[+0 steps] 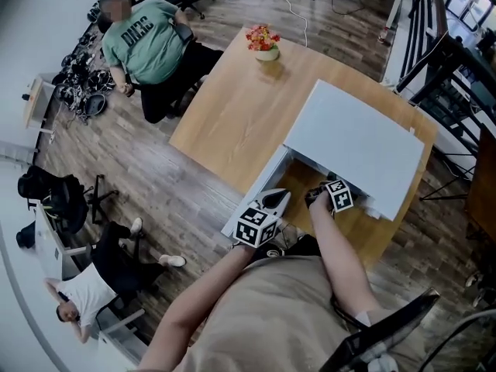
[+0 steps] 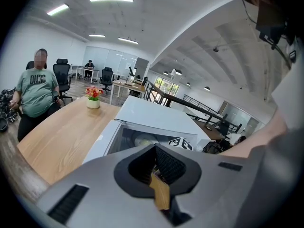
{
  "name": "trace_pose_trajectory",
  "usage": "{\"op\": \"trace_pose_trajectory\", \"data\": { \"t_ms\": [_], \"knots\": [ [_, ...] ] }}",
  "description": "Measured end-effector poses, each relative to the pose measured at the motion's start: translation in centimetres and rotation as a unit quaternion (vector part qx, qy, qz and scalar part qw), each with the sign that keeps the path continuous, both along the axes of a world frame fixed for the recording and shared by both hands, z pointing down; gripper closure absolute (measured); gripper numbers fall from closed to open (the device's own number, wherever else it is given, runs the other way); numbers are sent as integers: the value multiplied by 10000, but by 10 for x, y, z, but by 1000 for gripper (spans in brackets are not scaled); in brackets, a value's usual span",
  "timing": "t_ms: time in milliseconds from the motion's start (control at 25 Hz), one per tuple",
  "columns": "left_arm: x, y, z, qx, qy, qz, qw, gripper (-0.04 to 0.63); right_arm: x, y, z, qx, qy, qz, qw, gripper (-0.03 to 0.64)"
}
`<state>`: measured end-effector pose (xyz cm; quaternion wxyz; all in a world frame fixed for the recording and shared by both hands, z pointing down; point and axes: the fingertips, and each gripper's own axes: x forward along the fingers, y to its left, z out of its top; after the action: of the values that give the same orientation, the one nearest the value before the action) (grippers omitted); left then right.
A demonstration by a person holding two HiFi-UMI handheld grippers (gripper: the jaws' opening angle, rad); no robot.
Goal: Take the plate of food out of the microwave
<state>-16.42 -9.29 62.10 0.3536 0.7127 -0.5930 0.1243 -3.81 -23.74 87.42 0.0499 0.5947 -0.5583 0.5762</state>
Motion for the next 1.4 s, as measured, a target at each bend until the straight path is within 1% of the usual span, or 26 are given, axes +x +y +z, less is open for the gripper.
{"op": "trace_pose_trajectory", "data": {
  "t_ms": [160,280,360,400,520,680,840,960,1120,1400],
  "knots": [
    [-14,4,-3,48,-50,49,10000,591,1,-2,3,-129,268,119,9995,454],
    [-26,9,-8,76,-104,74,9999,591,-2,-1,0,-90,321,77,9994,461],
    [-31,12,-10,96,-103,106,9998,591,0,-1,-2,-17,303,87,9995,531],
    [-32,13,-10,106,-101,140,9998,591,1,0,-2,4,249,153,9996,534],
    [-34,15,-11,143,-114,287,9994,591,5,4,-1,62,9,382,9993,545],
    [-36,17,-13,171,-114,447,9988,591,2,14,-3,183,-440,534,9974,561],
    [-29,18,-15,157,-61,656,9977,591,12,21,-13,361,-862,684,9933,580],
    [-25,18,-16,161,-62,805,9966,591,13,23,-20,526,-1268,791,9874,591],
    [-16,17,-14,162,-65,1001,9948,591,12,21,-31,770,-1825,917,9759,598],
    [-7,22,-18,197,-77,1182,9928,591,16,27,-47,963,-2360,993,9619,601]
  ]
}}
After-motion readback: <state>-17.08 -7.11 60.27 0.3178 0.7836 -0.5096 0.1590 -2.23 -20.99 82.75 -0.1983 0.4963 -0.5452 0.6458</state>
